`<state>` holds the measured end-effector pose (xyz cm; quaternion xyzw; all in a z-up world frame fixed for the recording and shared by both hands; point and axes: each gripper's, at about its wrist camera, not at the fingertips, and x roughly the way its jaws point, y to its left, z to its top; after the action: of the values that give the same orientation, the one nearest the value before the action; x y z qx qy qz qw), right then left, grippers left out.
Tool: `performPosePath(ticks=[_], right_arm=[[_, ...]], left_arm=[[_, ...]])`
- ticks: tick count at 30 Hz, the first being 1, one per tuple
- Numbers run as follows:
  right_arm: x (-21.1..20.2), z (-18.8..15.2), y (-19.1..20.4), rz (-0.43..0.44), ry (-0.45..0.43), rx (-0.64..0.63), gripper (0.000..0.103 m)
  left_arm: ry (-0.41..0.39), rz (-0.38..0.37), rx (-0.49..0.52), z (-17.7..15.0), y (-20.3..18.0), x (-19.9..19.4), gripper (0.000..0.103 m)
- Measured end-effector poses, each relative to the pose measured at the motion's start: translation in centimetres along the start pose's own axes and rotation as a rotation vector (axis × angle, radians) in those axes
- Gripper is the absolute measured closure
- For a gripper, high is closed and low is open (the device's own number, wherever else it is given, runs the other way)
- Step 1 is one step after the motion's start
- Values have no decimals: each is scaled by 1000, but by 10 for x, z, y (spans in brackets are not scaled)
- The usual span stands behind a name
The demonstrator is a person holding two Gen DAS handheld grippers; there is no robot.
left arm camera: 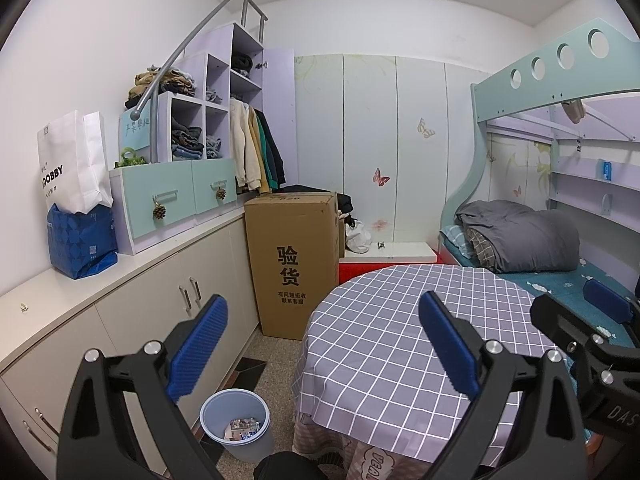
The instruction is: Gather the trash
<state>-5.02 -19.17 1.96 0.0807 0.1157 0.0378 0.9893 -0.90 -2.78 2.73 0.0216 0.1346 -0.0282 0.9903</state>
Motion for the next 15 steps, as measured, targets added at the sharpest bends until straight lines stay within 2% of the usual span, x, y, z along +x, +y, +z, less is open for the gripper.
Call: performPosePath(ticks=[15], right_arm=[[2, -5, 1, 3, 5, -1, 6]], left_arm=[[1, -1, -1, -1, 0, 0, 9]])
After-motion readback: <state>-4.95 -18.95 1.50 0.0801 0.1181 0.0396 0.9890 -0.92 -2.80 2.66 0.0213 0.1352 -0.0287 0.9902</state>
